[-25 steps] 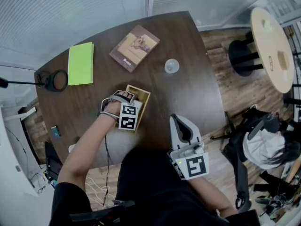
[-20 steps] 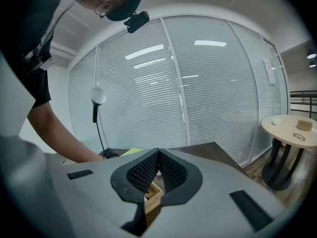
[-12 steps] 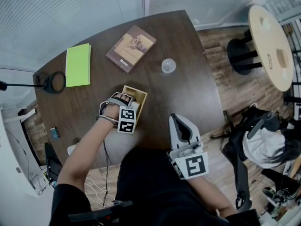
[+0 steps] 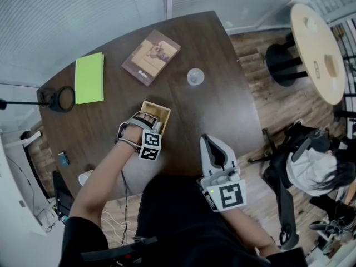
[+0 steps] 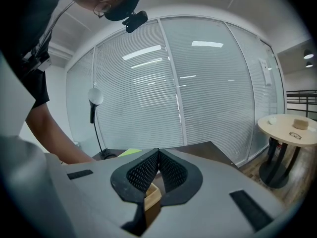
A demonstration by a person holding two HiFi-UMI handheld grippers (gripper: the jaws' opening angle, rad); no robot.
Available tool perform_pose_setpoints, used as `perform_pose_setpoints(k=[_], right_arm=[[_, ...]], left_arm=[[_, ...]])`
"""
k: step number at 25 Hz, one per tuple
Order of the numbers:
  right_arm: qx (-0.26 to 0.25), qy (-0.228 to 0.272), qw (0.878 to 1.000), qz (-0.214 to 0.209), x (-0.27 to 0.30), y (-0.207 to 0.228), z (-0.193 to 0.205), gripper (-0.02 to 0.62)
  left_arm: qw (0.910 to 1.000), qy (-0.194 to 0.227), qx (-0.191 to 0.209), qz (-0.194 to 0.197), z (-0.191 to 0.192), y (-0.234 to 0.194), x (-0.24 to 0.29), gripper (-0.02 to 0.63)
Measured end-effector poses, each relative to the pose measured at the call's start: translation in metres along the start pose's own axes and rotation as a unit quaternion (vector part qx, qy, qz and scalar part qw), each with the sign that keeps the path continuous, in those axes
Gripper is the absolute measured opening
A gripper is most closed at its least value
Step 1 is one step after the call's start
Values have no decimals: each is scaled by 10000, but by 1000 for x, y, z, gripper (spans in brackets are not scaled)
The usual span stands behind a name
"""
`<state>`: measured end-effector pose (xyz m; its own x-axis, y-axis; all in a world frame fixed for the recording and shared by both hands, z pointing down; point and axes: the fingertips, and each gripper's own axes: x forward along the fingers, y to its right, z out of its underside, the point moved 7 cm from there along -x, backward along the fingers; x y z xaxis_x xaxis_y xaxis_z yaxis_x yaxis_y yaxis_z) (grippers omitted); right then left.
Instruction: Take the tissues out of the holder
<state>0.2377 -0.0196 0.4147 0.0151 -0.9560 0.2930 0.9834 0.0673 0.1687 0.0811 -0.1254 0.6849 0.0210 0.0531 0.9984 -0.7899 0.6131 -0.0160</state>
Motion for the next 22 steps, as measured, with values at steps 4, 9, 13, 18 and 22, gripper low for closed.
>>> perform_pose_setpoints(k=[4,9,13,18,22], right_arm=[[7,-17,10000,3,-1,1,0,11],[40,4,10000,2,-3,2,1,11],[100,-8,9999,0,-3,2,1,11],[67,-14,10000,29,-7,3,0,11],[67,32,10000,60,-13,3,-1,11]], left_arm=[[9999,24,14,102,1,0,-1,505],[9997,-221,-17,102,-1,0,4,505],[9996,-256,2,68,0,-2,5,505],[9998,-152,78,110,2,1,2,483],[9999,-98,18,28,2,2,-5,477]])
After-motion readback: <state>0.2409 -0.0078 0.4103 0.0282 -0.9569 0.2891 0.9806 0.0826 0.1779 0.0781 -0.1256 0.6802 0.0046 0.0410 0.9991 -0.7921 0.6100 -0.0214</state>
